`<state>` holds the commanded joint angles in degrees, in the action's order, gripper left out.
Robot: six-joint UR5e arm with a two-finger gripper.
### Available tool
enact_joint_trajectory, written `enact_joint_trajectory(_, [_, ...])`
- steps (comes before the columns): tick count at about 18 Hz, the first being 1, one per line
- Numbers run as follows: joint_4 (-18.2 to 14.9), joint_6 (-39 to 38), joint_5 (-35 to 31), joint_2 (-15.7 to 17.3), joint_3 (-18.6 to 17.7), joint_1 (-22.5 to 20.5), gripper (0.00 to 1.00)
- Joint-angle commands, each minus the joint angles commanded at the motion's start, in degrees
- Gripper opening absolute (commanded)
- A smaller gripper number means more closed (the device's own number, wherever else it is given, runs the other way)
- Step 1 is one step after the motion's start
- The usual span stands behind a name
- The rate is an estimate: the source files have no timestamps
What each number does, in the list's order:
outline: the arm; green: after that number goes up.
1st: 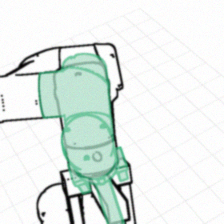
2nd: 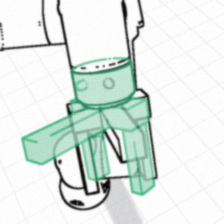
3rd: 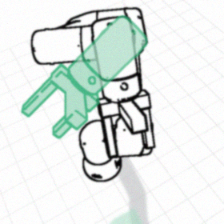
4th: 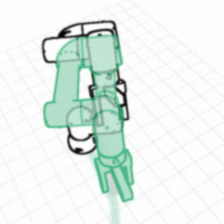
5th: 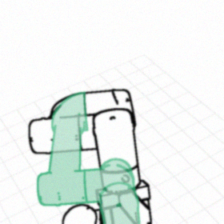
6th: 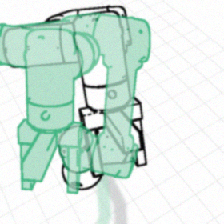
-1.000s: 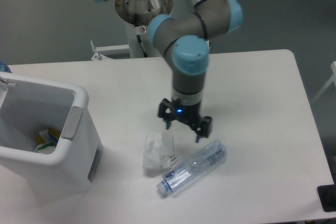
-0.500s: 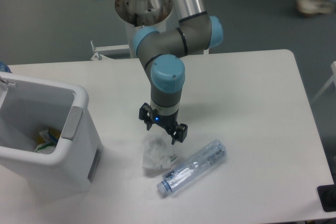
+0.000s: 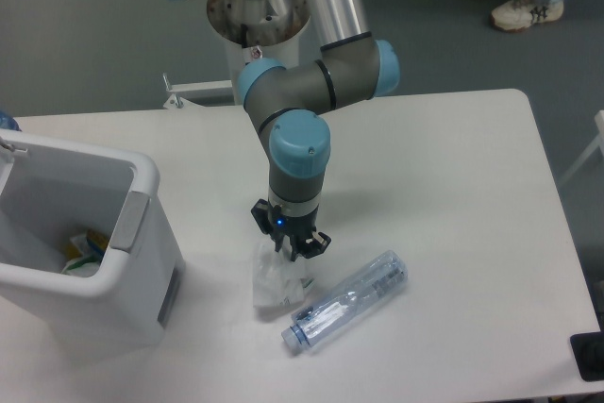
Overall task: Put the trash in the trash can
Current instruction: 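Close the gripper on the wrapper and lift it, then carry the wrapper over the white bin and open the gripper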
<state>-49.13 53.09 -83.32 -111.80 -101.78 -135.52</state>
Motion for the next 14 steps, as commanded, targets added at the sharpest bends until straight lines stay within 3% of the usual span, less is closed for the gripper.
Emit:
enact_joint_trajectory(8, [-0.2,-1.7,15.7,5.8,2.0,-4.0,0.00])
enact_joint_trajectory(14, [-0.2,-13.2,27.2,9.3,11.9,-4.3,0.00])
